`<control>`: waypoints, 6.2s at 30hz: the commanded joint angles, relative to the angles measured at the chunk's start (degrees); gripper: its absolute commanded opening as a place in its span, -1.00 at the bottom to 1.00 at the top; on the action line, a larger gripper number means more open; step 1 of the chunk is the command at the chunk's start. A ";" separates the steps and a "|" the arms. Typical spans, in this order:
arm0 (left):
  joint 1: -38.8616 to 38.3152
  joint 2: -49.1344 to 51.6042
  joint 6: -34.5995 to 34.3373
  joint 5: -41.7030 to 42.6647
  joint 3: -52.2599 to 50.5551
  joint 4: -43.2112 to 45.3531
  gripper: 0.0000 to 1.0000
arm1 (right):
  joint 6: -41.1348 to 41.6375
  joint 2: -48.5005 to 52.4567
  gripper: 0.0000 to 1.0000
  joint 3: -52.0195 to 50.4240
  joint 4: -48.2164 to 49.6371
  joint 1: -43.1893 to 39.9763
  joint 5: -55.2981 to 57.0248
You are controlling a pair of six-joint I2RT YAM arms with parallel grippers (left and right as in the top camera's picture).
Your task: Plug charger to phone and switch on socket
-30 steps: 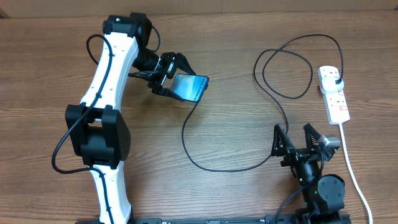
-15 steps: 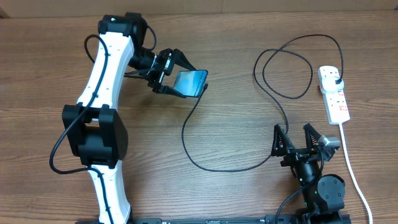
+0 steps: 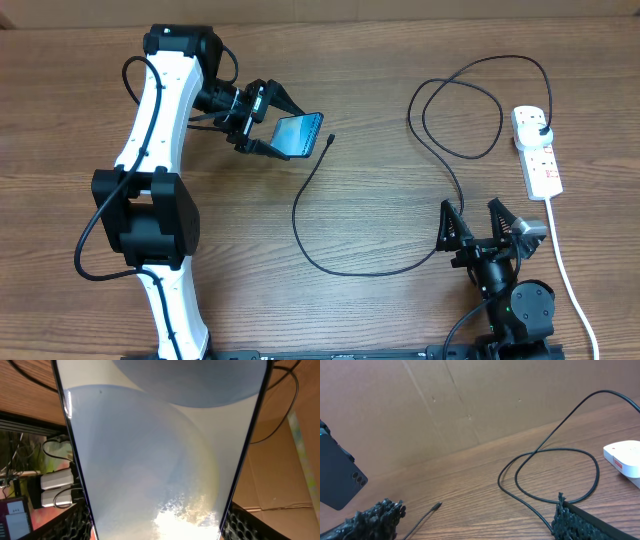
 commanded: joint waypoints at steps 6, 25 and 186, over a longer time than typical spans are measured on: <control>0.11 -0.17 3.65 2.95 1.70 -1.09 0.18 | 0.11 -0.55 0.99 -0.61 0.37 -0.37 -0.35; 0.11 -0.17 3.43 2.97 1.70 -1.09 0.20 | 0.17 -0.55 1.00 -0.61 1.01 -0.37 -0.22; -12.39 -0.17 -27.26 -28.26 1.70 6.05 0.27 | 42.23 98.09 -0.11 60.89 -5.09 19.58 -33.68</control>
